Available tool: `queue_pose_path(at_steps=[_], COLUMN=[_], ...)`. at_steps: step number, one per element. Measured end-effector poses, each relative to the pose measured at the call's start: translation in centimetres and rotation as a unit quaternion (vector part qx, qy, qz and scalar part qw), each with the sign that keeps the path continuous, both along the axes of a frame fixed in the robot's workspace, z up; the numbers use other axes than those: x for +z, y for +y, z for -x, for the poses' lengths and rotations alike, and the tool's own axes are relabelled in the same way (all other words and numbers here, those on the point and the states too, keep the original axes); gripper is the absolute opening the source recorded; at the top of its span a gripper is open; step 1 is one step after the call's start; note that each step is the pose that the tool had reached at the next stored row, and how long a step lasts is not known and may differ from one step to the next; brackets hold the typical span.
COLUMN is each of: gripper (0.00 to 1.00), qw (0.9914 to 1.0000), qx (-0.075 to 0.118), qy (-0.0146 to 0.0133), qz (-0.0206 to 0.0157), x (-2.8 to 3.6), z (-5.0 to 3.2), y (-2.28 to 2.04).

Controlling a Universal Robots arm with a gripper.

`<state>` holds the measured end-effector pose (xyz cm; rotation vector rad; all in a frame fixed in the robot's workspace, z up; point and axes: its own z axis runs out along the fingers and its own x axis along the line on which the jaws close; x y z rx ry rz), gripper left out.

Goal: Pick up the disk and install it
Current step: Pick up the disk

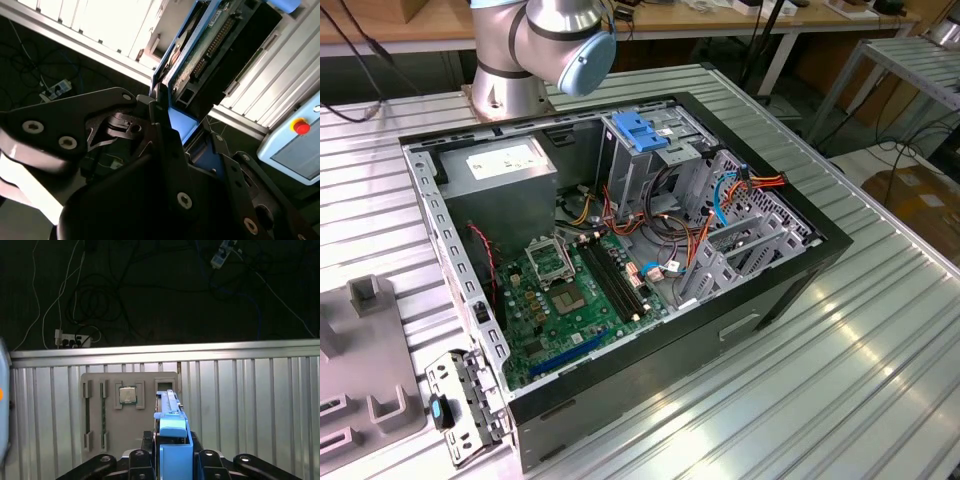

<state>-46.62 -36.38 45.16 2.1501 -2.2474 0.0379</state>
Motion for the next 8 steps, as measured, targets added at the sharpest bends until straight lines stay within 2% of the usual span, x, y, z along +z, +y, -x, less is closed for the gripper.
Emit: queue_pose_path(at_steps=[8], gripper=[0.37], qw=[1.00000], qx=[0.000], qy=[0.0018], qz=[-0.0001], x=[1.46], z=[0.00], y=[0.00])
